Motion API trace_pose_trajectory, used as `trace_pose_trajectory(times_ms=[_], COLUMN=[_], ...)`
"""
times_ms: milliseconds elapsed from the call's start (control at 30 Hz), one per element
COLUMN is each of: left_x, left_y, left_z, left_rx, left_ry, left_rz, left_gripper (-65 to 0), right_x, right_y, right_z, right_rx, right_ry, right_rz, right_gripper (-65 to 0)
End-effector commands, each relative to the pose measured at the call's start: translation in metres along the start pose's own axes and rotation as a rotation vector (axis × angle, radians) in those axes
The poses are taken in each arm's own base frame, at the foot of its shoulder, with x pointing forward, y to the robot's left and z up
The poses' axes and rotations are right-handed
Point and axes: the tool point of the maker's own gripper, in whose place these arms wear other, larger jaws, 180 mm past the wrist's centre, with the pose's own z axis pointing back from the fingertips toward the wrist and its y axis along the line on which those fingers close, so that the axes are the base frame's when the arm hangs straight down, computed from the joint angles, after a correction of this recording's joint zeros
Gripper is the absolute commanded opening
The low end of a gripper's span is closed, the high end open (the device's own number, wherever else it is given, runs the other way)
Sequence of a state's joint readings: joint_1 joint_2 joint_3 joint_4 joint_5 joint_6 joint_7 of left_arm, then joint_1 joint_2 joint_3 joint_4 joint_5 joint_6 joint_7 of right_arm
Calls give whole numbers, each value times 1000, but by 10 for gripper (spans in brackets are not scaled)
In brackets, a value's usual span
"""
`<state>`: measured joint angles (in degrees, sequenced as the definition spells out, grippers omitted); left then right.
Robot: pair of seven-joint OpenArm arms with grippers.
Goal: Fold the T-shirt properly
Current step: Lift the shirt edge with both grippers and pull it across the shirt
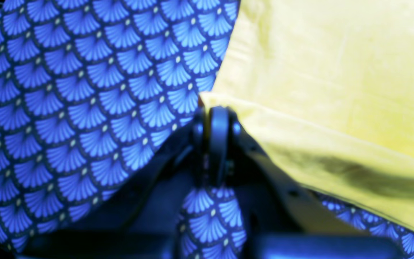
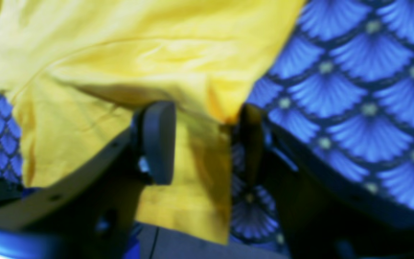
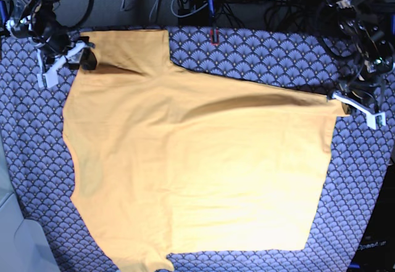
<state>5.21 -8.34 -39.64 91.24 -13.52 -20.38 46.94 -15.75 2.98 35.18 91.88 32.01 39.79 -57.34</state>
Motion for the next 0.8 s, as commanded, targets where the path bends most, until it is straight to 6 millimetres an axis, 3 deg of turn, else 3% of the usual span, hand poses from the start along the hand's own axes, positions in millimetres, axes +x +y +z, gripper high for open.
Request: trace_pose_trajectory(times_ms=[0, 100, 267, 400, 433, 767], left_x=[18, 18, 19, 19, 19, 31], left_y=[0, 1, 0, 1, 1, -1], left_z=[3, 2, 2, 2, 2, 10], left_rx=[-1, 1, -1, 0, 1, 2], left_ry=[-54, -53, -55, -55, -55, -89], left_rz=[-11, -7, -7, -7, -6, -19], left_gripper=[-650, -650, -650, -650, -650, -650], right_x=[-19, -22, -22, -17, -16, 20], right_y=[0, 12, 13, 12, 12, 20], right_z=[-1, -7, -7, -8, -7, 15], right_rx=[-8, 22, 26, 25, 22, -25], right_ry=[85, 105, 107, 94, 93, 32], right_rz=[10, 30, 34, 41, 41, 167], right_gripper=[-417, -457, -490, -638, -650, -650])
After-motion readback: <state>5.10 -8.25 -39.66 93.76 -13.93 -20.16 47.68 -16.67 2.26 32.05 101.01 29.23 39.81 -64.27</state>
